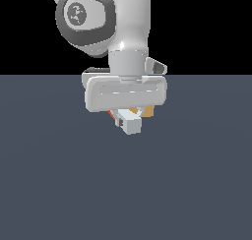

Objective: Insert the peg into the horizontal hole in a box.

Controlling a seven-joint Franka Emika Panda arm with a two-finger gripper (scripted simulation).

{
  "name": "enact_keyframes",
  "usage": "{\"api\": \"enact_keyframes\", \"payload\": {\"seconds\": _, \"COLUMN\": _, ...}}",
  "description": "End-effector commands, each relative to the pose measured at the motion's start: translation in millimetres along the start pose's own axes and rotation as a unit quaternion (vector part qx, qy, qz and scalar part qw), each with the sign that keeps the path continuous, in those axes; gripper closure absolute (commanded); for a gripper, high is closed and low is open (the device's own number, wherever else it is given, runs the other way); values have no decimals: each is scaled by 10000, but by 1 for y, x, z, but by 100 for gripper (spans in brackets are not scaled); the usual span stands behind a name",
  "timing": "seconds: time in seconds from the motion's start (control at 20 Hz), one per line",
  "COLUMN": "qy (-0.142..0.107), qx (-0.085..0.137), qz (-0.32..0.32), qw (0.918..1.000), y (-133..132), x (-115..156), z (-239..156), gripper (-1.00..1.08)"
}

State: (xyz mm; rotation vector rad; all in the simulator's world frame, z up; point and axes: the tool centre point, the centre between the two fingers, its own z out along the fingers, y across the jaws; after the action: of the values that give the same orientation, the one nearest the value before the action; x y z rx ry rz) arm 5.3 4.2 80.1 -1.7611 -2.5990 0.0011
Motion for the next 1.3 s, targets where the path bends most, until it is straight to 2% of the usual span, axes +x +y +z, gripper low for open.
{"api": "enact_keyframes", "payload": {"seconds": 0.0, "qy": -4, "qx": -10, "qz": 175, "qw": 9998, "y": 14, "x": 16, "z": -6, "gripper": 108}}
{"api": "enact_keyframes", "payload": {"seconds": 0.3, "qy": -5, "qx": -10, "qz": 512, "qw": 9987, "y": 43, "x": 46, "z": -17, "gripper": 108}}
{"api": "enact_keyframes", "payload": {"seconds": 0.65, "qy": -6, "qx": -10, "qz": 764, "qw": 9971, "y": 68, "x": 65, "z": -24, "gripper": 108}}
{"api": "enact_keyframes", "payload": {"seconds": 1.25, "qy": -6, "qx": -9, "qz": 835, "qw": 9965, "y": 75, "x": 69, "z": -26, "gripper": 108}}
